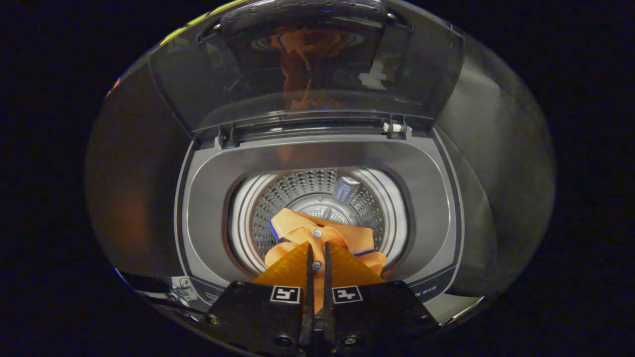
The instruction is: Put the clothes into the washing machine and then close the washing machine lid.
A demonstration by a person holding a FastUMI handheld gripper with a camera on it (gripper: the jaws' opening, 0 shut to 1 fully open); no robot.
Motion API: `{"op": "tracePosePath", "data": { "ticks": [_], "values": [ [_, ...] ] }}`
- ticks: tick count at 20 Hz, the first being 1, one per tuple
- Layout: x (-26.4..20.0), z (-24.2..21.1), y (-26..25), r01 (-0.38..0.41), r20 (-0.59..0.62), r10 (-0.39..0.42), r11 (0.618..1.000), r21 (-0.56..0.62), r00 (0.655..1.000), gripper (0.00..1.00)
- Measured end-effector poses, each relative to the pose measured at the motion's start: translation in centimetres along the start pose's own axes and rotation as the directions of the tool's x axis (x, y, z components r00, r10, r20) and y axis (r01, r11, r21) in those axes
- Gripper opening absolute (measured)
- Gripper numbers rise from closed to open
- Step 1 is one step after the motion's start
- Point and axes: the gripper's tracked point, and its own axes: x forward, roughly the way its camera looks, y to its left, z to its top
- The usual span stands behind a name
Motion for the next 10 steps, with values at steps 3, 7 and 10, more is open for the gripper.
{"op": "tracePosePath", "data": {
  "ticks": [3,7,10],
  "values": [
    [-0.15,-0.01,0.08,-0.008,0.002,0.008,1.000,0.002,1.000,0.14],
    [-0.39,-0.20,0.79,-0.034,0.014,0.035,0.999,-0.021,0.999,0.38],
    [-0.77,0.04,0.52,-0.004,0.053,0.007,0.999,-0.042,0.999,0.53]
  ]
}}
